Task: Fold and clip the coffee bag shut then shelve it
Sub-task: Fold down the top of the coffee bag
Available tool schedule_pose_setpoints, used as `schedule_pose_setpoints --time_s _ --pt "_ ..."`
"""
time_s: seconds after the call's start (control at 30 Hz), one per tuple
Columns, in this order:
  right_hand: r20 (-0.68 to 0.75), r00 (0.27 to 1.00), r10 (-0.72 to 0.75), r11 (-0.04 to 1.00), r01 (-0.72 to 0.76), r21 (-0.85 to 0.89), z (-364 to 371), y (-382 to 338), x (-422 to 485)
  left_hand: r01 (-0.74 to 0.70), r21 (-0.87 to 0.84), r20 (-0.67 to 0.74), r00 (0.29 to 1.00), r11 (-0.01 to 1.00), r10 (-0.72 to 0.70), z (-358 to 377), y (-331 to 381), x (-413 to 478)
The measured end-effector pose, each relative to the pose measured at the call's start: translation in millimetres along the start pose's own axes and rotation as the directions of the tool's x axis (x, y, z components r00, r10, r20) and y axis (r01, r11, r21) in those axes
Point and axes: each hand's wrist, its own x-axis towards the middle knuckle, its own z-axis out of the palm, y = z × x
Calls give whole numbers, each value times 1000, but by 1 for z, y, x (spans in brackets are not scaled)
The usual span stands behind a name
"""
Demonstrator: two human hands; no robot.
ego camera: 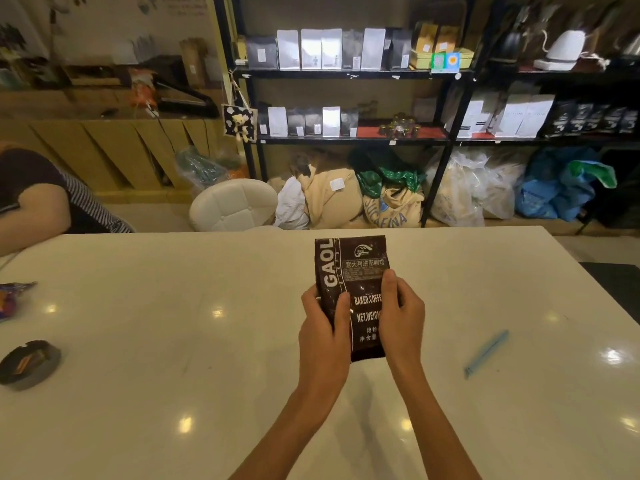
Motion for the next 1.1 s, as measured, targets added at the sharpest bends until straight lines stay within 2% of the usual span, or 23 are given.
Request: schedule_pose_setpoints --time_s 0.07,0.13,0.2,0.33,0.4,0.47,0.5,0.6,0.67,0.73,0.77,0.8,0.83,0.93,1.03,1.1 --pt "77 997 7 1000 -8 23 0 -5 -3 -21 60 -65 998 998 25 -1 4 8" --pt "193 980 -53 997 61 -38 1 -10 -8 -18 59 -121 992 998 26 -6 4 17" --pt "234 968 -84 986 114 -118 0 -10 -13 -30 39 -131 991 999 34 -10 1 21" --pt "108 990 -89 981 106 -165 -7 0 -13 22 -24 -61 998 999 -24 -12 -11 15" --pt "55 997 -55 987 62 -149 -9 4 -20 96 -79 84 992 992 -89 -18 -18 19" --pt "11 999 -46 984 47 -171 -11 11 -32 214 -163 265 950 963 -166 -27 -19 23" --pt "-16 999 -49 982 45 -183 -11 17 -39 249 -198 306 935 948 -182 -30 -20 24" --pt "-25 998 -53 970 45 -237 -9 37 -61 213 -217 232 959 953 -162 -29 -28 22" --pt "88 996 -21 972 41 -229 -14 46 -68 206 -212 160 972 955 -174 -25 -39 18" --pt "350 937 21 956 84 -281 -31 46 -62 212 -200 99 976 957 -195 -22 -52 18" --pt "448 894 1 898 196 -395 -45 50 -54 214 -181 77 976 960 -203 -20 -58 18" --pt "488 873 7 821 273 -501 -61 53 -43 207 -157 64 978 966 -200 -18 -62 18" --pt "450 892 -28 736 323 -595 -79 61 -31 196 -132 64 980 972 -189 -15 -67 17" --pt "281 958 -61 604 259 -754 -143 93 10 185 -78 60 982 980 -181 0 -76 15" --pt "321 946 50 414 273 -868 -201 128 54 170 -42 36 985 985 -168 21 -74 14" --pt "381 923 60 383 331 -862 -222 149 74 197 -59 21 980 979 -196 35 -70 11"
